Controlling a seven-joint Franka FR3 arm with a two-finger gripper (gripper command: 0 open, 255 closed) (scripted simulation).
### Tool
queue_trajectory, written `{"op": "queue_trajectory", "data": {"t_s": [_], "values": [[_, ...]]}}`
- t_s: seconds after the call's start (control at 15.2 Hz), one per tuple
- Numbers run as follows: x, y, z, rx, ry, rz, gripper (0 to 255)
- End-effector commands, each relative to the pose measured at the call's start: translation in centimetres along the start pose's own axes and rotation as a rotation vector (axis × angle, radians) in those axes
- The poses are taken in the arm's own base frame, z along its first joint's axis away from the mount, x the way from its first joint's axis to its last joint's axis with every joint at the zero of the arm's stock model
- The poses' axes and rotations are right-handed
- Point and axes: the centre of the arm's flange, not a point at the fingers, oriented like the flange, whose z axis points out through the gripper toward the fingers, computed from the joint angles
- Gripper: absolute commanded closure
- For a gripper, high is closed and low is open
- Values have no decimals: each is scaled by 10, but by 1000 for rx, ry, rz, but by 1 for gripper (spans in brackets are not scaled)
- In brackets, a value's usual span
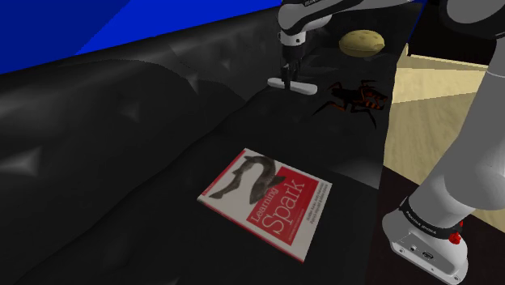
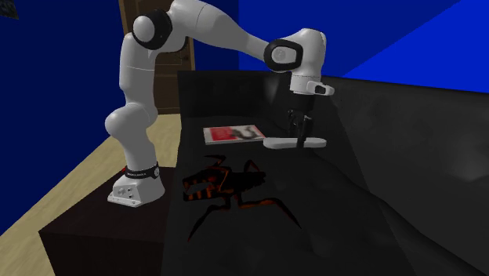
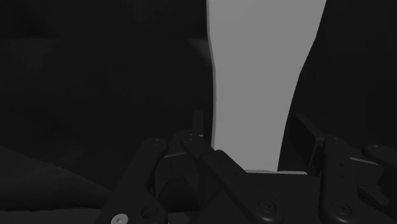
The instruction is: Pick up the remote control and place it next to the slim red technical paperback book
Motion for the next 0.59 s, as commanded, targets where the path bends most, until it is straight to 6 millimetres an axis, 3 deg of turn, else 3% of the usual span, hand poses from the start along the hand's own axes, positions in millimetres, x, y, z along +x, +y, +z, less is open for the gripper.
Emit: {"op": "queue_trajectory", "data": {"t_s": [0.0, 0.53], "values": [[6, -24, -2, 0, 0, 1, 255], [30, -127, -10, 0, 0, 1, 255]]}}
